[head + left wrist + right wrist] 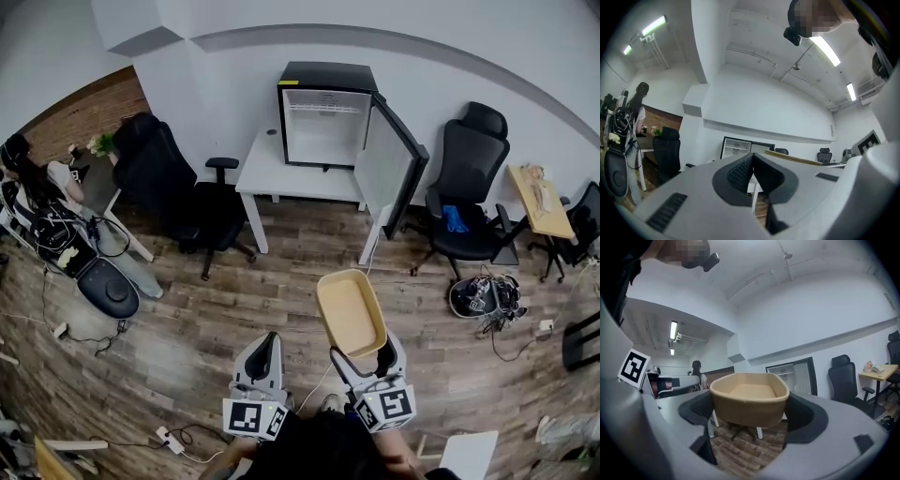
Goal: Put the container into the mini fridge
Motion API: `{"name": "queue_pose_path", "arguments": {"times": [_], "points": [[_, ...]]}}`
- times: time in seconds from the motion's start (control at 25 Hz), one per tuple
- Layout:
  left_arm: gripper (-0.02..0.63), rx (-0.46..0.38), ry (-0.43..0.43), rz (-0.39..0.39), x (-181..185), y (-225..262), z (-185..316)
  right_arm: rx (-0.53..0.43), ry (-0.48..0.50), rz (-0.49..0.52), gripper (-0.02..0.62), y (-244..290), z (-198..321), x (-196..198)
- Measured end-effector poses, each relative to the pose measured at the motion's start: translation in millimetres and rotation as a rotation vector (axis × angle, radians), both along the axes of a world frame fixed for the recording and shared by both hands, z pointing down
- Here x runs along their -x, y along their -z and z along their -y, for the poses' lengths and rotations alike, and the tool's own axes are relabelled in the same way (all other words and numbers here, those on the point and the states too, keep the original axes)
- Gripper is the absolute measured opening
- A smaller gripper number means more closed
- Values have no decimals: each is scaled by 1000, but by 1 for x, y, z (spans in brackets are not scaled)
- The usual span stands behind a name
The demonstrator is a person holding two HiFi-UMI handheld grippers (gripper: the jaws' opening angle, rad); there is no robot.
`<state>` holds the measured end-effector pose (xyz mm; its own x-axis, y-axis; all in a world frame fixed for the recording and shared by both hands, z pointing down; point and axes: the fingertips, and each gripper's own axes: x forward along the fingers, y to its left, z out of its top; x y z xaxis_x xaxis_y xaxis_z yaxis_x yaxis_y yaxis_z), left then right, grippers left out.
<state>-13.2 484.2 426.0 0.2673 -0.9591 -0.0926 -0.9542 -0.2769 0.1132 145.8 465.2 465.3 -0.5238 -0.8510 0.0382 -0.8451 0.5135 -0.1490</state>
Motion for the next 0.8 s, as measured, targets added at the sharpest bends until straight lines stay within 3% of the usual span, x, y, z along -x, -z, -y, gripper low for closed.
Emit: {"name": "queue_pose_path", "arguments": {"times": [0.48,0.8], "points": [[9,17,50,-8,-43,-3,18,9,59,6,477,-7,21,-39],[9,38,70,-6,-49,-7,58,21,73,7,477,-10,66,-49]]}}
